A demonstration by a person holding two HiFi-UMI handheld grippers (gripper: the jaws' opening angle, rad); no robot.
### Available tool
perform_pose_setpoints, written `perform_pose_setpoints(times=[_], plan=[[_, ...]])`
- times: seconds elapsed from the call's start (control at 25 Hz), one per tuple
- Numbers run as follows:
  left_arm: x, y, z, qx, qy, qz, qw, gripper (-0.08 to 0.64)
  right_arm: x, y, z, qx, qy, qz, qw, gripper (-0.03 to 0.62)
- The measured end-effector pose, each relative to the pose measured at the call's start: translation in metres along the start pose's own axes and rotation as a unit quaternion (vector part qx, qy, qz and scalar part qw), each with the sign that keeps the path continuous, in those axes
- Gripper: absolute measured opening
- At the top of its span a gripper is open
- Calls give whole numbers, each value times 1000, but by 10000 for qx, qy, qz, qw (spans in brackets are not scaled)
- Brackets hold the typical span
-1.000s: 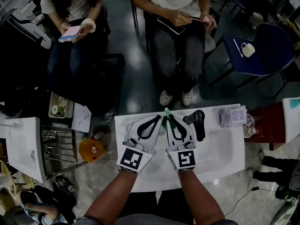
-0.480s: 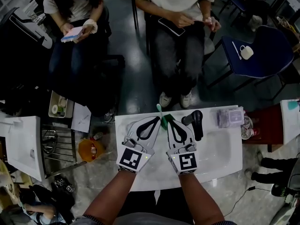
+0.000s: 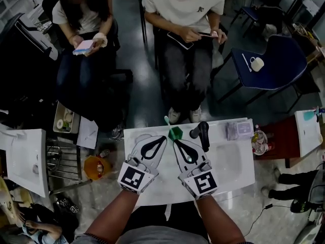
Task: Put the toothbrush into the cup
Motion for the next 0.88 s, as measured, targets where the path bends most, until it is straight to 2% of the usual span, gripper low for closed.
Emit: perform_pose_setpoints(times=[0.28,0.48,0.68,0.8,0.88], plan=[[32,-41,-31,-305,192,-1,9994,6,42,-51,20,336,-104,-147,9993,14],[48,-60,-51,-459,138,95,9988,6,57,-80,25,457,-123,-221,9986,14],[70,-70,-67,-469,130,37,9988,6,73,-107,20,560,-201,-296,9978,14],[82,-74,-74,-432,269,-126,9986,6,82,-115,20,659,-335,-341,9967,14],[89,-77,-78,-370,186,-166,9990,6,86,-118,22,722,-407,-359,9959,14]])
Point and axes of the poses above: the fingertips, and each gripper's own axes: y forward along the fingers, z to its left, x out of its top, the point moved 3 cm from there along -y, backward along the fingers, and after that the axes turned 15 degrees about z, right-handed, at the moved point
